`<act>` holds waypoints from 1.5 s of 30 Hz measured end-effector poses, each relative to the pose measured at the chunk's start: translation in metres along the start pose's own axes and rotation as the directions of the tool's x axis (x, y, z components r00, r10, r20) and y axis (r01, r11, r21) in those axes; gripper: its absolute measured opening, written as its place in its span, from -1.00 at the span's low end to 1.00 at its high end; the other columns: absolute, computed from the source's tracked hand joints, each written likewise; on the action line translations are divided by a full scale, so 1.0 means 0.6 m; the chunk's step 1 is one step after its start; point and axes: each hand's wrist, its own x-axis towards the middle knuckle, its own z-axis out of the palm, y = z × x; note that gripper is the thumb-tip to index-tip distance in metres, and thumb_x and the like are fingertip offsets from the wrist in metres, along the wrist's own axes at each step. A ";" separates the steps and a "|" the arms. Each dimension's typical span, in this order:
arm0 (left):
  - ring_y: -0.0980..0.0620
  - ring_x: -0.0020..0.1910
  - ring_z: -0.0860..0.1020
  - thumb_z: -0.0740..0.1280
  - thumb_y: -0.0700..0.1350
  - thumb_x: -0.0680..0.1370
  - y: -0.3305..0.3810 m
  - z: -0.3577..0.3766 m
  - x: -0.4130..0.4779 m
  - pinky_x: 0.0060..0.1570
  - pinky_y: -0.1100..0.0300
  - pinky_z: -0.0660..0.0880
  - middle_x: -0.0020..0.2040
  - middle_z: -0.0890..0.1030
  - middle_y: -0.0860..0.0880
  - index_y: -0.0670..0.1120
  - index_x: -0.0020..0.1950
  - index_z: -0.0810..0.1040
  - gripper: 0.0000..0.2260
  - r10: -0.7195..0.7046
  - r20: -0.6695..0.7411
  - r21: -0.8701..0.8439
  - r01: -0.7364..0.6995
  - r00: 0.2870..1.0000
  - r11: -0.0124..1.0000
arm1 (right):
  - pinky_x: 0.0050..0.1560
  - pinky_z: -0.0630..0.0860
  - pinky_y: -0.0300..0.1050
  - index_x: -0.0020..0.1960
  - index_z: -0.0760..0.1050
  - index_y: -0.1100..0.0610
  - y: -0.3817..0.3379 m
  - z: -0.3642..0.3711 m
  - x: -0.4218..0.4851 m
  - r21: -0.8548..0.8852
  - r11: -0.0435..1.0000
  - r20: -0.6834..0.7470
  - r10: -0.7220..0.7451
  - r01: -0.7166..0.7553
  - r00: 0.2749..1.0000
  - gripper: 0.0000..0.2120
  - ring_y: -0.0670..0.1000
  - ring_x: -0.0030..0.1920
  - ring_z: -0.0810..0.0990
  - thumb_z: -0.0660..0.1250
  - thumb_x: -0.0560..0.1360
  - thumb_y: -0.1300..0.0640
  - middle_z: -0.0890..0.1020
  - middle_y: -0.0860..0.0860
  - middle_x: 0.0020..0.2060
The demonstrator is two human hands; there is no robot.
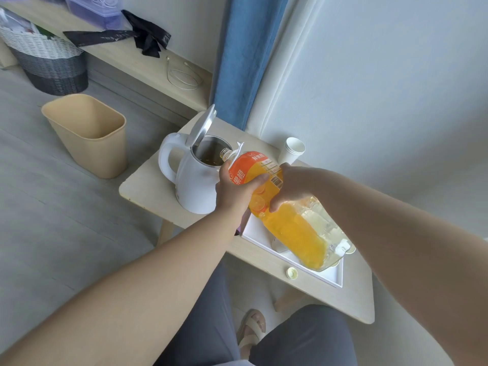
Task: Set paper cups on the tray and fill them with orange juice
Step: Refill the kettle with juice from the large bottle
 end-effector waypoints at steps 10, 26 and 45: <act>0.02 0.28 0.45 0.55 0.19 0.21 0.005 -0.035 -0.017 0.23 -0.09 0.49 0.34 0.41 0.04 0.27 0.42 0.24 -0.16 0.327 0.015 0.160 -0.326 0.945 0.932 | -0.01 0.52 -0.06 0.46 0.03 0.09 -0.004 0.067 -0.026 0.367 0.924 -0.184 -0.038 0.104 0.982 0.02 0.10 0.06 0.54 0.57 0.23 -0.08 0.54 0.07 0.08; 0.01 0.15 0.61 0.65 0.11 0.08 0.016 -0.030 -0.084 0.04 0.09 0.57 0.16 0.63 -0.01 0.00 0.35 0.40 -0.10 0.115 0.558 0.174 -0.251 0.822 0.952 | 0.27 0.48 0.05 0.45 0.06 -0.07 0.085 0.213 -0.100 0.842 0.351 -0.326 -0.276 0.410 0.904 0.05 -0.07 0.31 0.45 0.63 0.17 0.18 0.45 -0.20 0.22; 0.00 0.19 0.58 0.65 0.12 0.11 -0.083 0.042 -0.089 0.10 -0.08 0.58 0.28 0.52 -0.05 0.06 0.35 0.38 -0.13 0.021 0.482 0.429 -0.256 0.876 0.866 | 0.02 0.43 -0.11 0.33 0.39 0.13 0.184 0.483 0.014 0.906 0.383 0.037 0.356 -0.182 0.934 -0.43 0.11 0.20 0.52 0.45 0.40 0.00 0.55 0.06 0.19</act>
